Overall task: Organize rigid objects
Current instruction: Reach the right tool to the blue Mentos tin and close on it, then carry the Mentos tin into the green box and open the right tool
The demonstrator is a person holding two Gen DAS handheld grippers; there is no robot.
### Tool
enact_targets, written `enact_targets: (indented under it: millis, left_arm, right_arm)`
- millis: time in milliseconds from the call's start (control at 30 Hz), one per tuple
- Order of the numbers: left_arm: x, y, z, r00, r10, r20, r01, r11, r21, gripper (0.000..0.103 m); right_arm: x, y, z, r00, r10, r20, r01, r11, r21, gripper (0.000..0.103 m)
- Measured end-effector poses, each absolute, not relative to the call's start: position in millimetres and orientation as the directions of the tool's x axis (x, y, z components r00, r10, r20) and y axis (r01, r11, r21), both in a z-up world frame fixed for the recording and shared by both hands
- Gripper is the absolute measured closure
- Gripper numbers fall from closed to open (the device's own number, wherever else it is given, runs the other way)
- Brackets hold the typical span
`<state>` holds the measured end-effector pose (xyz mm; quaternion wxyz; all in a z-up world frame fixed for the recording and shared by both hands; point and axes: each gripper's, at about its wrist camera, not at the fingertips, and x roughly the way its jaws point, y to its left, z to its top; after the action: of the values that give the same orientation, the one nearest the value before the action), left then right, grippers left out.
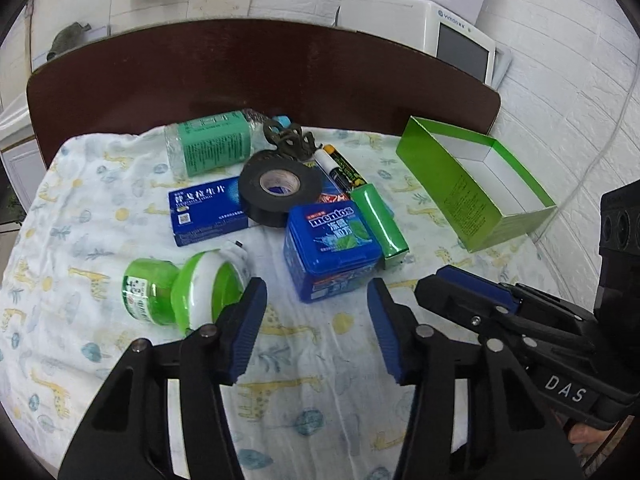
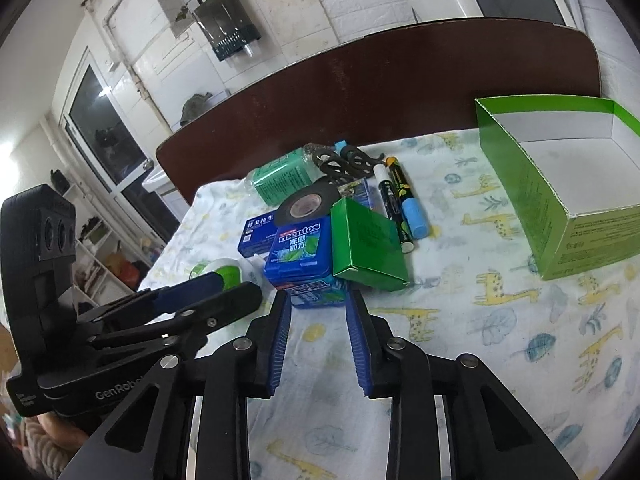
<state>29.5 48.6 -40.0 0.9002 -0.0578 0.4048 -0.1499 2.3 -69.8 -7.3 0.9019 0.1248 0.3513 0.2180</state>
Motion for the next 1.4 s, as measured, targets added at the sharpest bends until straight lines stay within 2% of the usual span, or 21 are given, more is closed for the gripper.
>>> enact_targets:
  millis: [267, 433, 600, 700, 900, 1167, 1400]
  left_arm:
    - [41, 45, -49, 0.619, -0.285, -0.732, 0.237, 0.956, -0.173, 0.053]
    - [50, 49, -59, 0.577, -0.312, -0.755, 0.248, 0.947, -0.203, 0.053]
    - [60, 39, -61, 0.581, -0.294, -0.759, 0.274, 0.949, -0.158, 0.053]
    - [67, 37, -62, 0.581, -0.296, -0.758, 0.282, 0.947, -0.154, 0.053]
    - [76, 28, -62, 0.575, -0.312, -0.756, 0.327, 0.935, -0.137, 0.051]
    - [75, 27, -56, 0.576, -0.310, -0.757, 0.325, 0.936, -0.136, 0.052]
    - [53, 13, -23, 0.651, -0.275, -0.707, 0.345, 0.937, -0.047, 0.052]
  right_arm:
    - [33, -77, -22, 0.560, 0.573, -0.599, -0.269, 0.809, 0.522, 0.074]
    - [49, -80, -23, 0.534, 0.608, -0.588, -0.260, 0.779, 0.570, 0.073]
    - [70, -77, -25, 0.492, 0.646, -0.583, -0.250, 0.747, 0.616, 0.073]
    - [81, -71, -26, 0.480, 0.642, -0.598, -0.247, 0.753, 0.609, 0.073]
    - [102, -64, -29, 0.456, 0.640, -0.618, -0.224, 0.755, 0.617, 0.062]
    - [98, -60, -19, 0.481, 0.605, -0.635, -0.271, 0.791, 0.549, 0.060]
    - [76, -68, 14, 0.548, 0.605, -0.578, -0.333, 0.791, 0.513, 0.060]
